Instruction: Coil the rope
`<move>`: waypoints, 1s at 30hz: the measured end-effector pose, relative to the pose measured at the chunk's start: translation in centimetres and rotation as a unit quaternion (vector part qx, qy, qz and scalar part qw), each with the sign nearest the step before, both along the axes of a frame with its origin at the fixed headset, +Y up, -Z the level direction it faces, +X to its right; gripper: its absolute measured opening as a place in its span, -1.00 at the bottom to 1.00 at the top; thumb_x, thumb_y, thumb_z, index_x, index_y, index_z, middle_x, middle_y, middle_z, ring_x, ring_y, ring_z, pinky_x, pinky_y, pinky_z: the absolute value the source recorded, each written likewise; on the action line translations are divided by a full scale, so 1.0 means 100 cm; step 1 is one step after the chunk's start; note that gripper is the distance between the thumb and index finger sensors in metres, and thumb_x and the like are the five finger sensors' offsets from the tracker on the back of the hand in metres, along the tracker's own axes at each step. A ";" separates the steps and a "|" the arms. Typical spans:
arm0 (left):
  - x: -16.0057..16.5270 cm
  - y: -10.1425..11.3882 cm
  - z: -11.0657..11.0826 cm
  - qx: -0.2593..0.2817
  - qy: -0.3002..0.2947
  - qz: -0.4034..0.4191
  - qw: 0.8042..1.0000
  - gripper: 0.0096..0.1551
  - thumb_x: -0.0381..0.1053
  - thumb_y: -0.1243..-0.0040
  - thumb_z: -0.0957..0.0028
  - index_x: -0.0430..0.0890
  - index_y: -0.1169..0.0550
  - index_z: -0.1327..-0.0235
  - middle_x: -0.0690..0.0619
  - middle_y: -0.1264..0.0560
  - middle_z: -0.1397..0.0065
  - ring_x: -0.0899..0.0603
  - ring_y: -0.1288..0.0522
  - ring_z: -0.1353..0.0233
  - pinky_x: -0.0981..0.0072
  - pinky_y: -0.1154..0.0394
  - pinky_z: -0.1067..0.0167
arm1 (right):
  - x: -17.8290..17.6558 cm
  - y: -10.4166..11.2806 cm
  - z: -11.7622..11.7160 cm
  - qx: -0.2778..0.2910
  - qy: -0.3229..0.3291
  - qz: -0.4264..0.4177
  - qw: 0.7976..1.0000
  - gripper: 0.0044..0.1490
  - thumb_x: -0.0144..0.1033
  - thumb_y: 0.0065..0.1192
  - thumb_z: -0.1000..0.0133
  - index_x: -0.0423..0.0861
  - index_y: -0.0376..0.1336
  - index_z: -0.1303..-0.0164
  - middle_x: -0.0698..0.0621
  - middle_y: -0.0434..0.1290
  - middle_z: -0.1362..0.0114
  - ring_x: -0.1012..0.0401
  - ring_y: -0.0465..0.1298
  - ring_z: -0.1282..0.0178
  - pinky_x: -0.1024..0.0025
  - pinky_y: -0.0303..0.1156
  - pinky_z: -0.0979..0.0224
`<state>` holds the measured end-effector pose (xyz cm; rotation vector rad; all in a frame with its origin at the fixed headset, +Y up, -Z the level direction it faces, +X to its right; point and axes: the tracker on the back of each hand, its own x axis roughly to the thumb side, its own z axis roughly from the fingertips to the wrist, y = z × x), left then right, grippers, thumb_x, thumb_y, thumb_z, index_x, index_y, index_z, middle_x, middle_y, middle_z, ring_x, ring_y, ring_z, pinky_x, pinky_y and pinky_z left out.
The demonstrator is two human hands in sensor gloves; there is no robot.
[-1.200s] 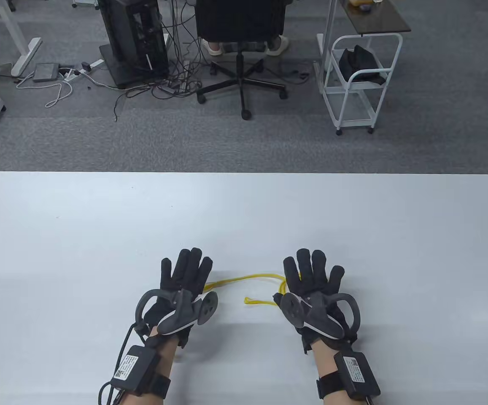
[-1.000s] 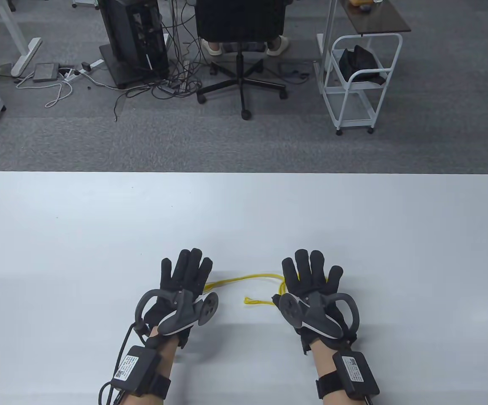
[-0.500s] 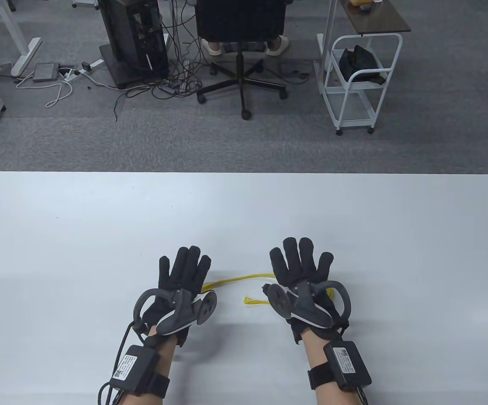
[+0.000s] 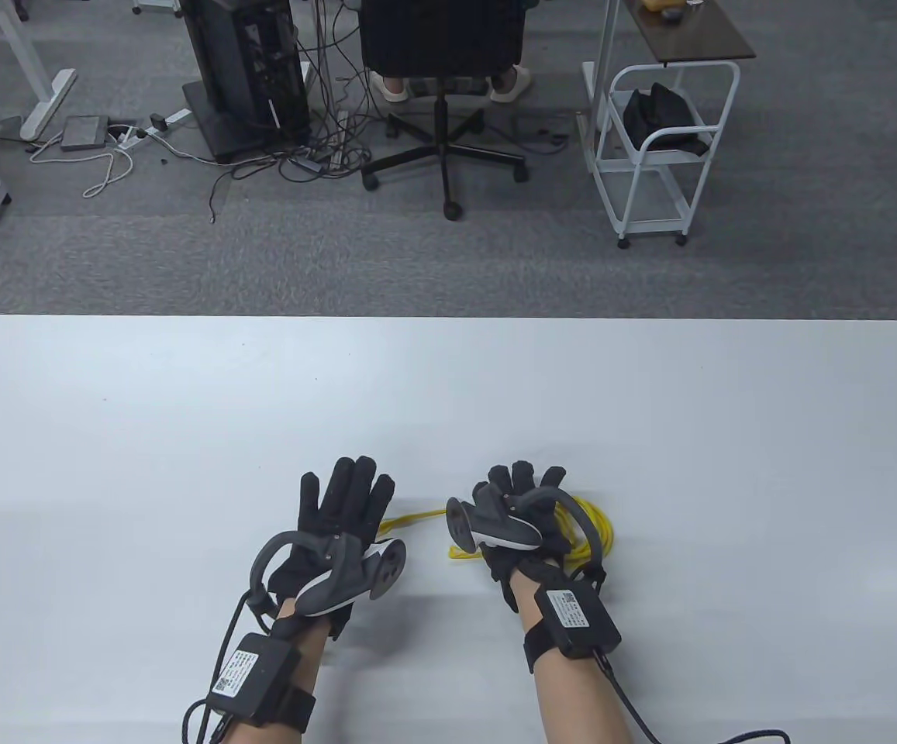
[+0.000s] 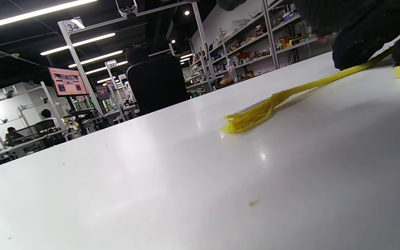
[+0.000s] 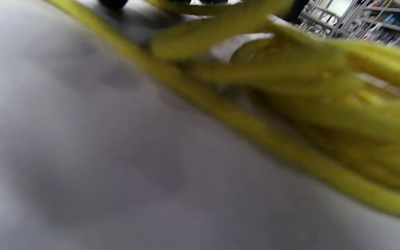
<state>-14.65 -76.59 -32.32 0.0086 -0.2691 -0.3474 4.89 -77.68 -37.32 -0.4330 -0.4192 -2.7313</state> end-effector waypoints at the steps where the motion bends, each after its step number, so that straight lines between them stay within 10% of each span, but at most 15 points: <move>1: 0.000 0.000 0.000 -0.001 0.000 -0.002 1.000 -0.05 0.45 0.22 -0.13 0.09 0.02 -0.75 -0.07 0.21 -0.85 -0.27 0.15 -0.80 -0.32 0.11 -0.56 | 0.001 0.000 0.000 0.007 -0.003 -0.020 1.000 -0.24 -0.04 -0.09 -0.31 -0.11 -0.07 -0.66 -0.24 0.02 -0.74 -0.27 0.10 -0.67 -0.56 -0.10 -0.50; 9: 0.002 0.002 0.002 -0.001 -0.004 -0.008 1.000 -0.06 0.44 0.21 -0.13 0.10 0.01 -0.75 -0.09 0.22 -0.85 -0.28 0.16 -0.79 -0.33 0.11 -0.55 | -0.002 0.004 0.002 0.062 0.019 -0.008 0.998 -0.44 -0.21 0.16 -0.25 -0.06 0.19 -0.45 -0.15 0.42 -0.40 -0.11 0.49 -0.33 -0.44 0.10 -0.51; 21: 0.004 0.003 0.002 -0.013 -0.007 0.019 1.000 -0.09 0.45 0.21 -0.12 0.12 -0.10 -0.74 -0.06 0.07 -0.87 -0.25 0.01 -0.80 -0.31 0.06 -0.56 | 0.003 0.040 0.010 0.133 0.004 -0.076 0.988 -0.48 -0.18 0.15 -0.25 -0.10 0.24 -0.39 -0.13 0.49 -0.29 -0.07 0.55 -0.21 -0.36 0.18 -0.49; 30: 0.010 0.025 0.009 -0.041 -0.040 0.229 0.972 -0.18 0.46 0.26 -0.09 0.13 -0.56 -0.44 0.02 -0.58 -0.56 -0.14 -0.59 -0.48 -0.11 -0.25 -0.54 | 0.018 0.121 0.036 0.267 -0.050 -0.329 0.904 -0.48 -0.15 0.14 -0.26 -0.18 0.28 -0.33 -0.12 0.57 -0.09 -0.02 0.61 0.04 -0.21 0.34 -0.38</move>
